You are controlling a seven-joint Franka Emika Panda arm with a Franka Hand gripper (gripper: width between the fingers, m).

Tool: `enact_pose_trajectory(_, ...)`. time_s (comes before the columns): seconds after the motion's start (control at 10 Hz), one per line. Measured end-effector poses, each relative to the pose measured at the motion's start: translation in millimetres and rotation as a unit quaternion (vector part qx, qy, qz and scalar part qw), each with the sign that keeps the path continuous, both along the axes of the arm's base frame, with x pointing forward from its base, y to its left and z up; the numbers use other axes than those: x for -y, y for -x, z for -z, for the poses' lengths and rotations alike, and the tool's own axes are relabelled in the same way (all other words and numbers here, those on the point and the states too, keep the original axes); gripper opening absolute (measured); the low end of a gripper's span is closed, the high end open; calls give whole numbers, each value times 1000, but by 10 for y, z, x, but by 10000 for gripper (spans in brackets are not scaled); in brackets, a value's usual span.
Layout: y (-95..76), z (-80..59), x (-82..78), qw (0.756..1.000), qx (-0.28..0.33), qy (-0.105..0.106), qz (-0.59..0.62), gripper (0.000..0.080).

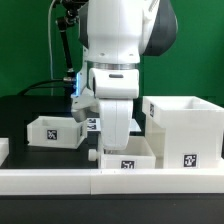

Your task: Assemble drawer

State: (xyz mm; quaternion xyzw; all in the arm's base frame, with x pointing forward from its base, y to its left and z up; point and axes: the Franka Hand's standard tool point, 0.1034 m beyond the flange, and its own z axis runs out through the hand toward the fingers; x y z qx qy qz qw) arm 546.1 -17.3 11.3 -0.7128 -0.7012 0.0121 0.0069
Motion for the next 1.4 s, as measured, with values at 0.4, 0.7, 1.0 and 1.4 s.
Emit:
enact_pose_trajectory(0.4,-16,-7,-29,1000,0,1,-6,41)
enact_pose_trajectory(0.7,-17,-1,-22,1000,1,1,-1,41)
enact_pose_trajectory(1.0,-19,-2,-55,1000,1,0,-5,41)
enact_pose_trajectory(1.4,-2,6,-155,1000,0,-3,-12,41)
